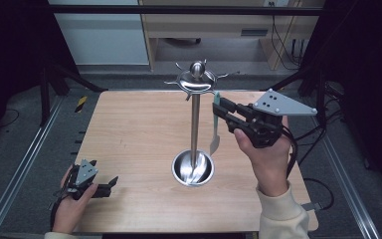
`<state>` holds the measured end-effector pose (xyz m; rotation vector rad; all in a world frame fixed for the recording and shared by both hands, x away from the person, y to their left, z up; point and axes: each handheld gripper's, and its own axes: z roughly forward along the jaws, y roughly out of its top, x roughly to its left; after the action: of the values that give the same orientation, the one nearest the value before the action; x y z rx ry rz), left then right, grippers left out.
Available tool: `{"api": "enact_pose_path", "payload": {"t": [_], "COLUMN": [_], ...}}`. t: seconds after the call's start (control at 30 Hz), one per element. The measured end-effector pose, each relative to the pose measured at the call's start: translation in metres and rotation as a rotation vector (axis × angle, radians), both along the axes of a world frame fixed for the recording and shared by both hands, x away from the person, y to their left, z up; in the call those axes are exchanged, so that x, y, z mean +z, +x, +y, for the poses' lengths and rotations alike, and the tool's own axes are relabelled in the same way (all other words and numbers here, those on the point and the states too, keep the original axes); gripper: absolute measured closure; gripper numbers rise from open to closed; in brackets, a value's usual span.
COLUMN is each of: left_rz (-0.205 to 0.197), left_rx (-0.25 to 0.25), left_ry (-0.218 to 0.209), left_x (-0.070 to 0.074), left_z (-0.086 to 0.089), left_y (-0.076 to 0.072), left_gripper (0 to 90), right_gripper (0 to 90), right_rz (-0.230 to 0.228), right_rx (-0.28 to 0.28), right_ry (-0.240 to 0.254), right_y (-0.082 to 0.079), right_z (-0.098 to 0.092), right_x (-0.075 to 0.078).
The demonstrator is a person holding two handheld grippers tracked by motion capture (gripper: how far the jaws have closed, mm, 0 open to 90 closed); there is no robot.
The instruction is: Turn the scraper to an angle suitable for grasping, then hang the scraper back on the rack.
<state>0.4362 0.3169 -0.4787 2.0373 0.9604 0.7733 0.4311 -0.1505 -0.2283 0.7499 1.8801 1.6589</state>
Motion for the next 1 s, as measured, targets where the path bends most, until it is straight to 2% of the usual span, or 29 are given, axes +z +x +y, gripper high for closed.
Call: {"api": "enact_pose_path", "payload": {"t": [0.23, 0.47, 0.73, 0.8, 0.87, 1.0], "left_rz": [0.001, 0.001, 0.0, 0.001, 0.001, 0.001], "left_rx": [-0.001, -0.003, -0.007, -0.007, -0.007, -0.001], "left_ry": [0.002, 0.004, 0.012, 0.014, 0.014, 0.011], "left_x": [0.0, 0.0, 0.0, 0.0, 0.0, 0.0], "left_z": [0.0, 0.0, -0.001, -0.001, -0.001, -0.001], "left_y": [0.0, 0.0, 0.0, 0.0, 0.0, 0.0], "left_gripper": [3.7, 3.6, 3.6, 3.7, 3.7, 3.7], "right_gripper": [71.9, 57.8, 44.9, 39.7, 31.6, 24.2], "right_rz": [0.001, 0.007, 0.017, 0.009, 0.023, 0.035], "right_rx": [-0.001, -0.002, -0.056, -0.083, -0.108, -0.168], "right_ry": [-0.002, 0.008, 0.0, -0.005, -0.007, -0.013], "right_y": [-0.001, -0.003, -0.004, -0.003, 0.0, 0.005], "right_z": [0.0, -0.003, -0.013, -0.016, -0.019, -0.024], "right_x": [0.0, 0.001, 0.003, 0.002, 0.001, -0.004]}}
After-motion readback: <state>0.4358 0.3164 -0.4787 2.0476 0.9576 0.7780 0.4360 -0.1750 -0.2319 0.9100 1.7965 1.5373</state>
